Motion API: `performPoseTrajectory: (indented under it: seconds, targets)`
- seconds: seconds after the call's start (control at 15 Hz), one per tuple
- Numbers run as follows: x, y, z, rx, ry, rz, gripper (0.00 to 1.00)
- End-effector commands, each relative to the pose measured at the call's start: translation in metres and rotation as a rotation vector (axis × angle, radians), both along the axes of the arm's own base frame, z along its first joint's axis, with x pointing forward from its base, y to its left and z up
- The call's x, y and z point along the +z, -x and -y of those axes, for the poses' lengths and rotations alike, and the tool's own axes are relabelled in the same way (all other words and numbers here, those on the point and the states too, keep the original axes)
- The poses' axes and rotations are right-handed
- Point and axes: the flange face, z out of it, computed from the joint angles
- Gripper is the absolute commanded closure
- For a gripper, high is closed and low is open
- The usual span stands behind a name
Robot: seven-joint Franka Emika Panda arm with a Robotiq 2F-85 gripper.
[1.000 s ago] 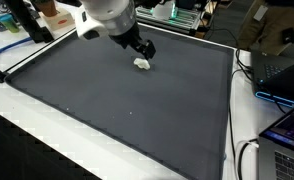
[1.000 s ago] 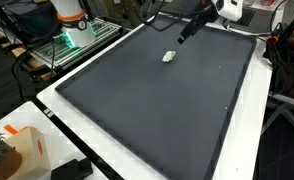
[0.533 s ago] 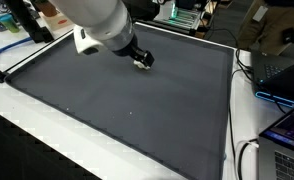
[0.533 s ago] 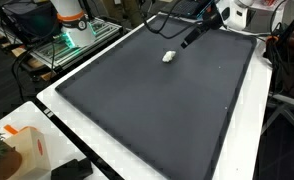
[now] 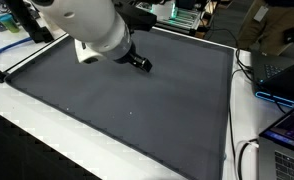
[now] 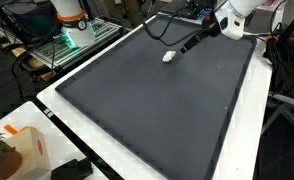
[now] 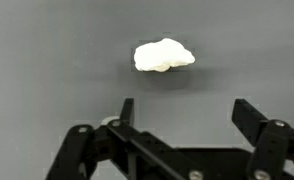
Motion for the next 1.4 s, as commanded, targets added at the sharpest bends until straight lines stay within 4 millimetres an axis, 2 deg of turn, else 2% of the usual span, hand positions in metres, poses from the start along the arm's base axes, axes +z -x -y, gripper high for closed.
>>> performPoseTrajectory:
  seconds: [0.0,0.27,0.93,1.13,1.33]
  targets:
    - [-0.022,-0.008,0.001,-0.016,-0.003,-0.041,0.00]
    - [-0.039,-0.001,0.001,0.003,0.012,-0.139,0.00]
    - [-0.058,0.003,-0.001,0.001,-0.037,-0.251,0.00]
    - [-0.053,0.003,0.000,-0.011,-0.035,-0.262,0.00]
    - [-0.030,0.002,0.006,-0.037,-0.061,-0.223,0.00]
